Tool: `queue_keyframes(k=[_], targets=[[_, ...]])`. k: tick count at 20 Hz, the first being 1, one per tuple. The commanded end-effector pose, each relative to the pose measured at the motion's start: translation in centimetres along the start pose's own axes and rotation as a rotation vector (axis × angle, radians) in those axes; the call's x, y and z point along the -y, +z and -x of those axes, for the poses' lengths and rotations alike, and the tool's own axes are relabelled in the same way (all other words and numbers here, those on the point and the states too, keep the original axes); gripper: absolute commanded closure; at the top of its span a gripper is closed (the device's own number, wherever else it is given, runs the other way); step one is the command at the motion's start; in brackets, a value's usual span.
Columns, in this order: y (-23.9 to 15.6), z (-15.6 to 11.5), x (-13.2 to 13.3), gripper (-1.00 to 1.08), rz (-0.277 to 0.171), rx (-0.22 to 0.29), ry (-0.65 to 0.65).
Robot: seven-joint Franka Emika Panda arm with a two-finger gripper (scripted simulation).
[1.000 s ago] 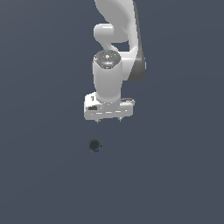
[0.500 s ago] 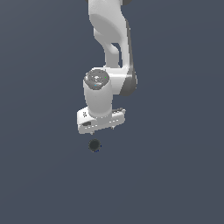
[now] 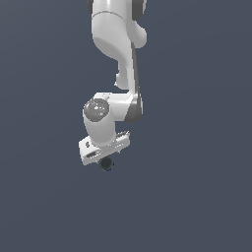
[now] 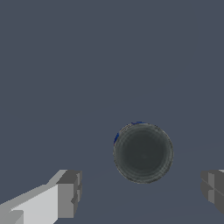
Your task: Pick up the object and move it to a goal position.
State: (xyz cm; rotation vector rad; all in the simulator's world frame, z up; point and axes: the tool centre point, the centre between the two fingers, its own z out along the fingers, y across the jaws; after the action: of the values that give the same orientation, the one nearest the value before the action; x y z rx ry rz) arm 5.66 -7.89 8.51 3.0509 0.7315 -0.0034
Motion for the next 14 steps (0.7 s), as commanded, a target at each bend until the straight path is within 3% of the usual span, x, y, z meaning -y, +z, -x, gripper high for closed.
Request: queue_keyframes(k=[1,14], targets=[[0.8,0.0,-0.6,-0.92,-0.001,-0.002,-0.031],[2.4,0.1,-1.6,-0.92,-0.004,-0.002,-0.070]])
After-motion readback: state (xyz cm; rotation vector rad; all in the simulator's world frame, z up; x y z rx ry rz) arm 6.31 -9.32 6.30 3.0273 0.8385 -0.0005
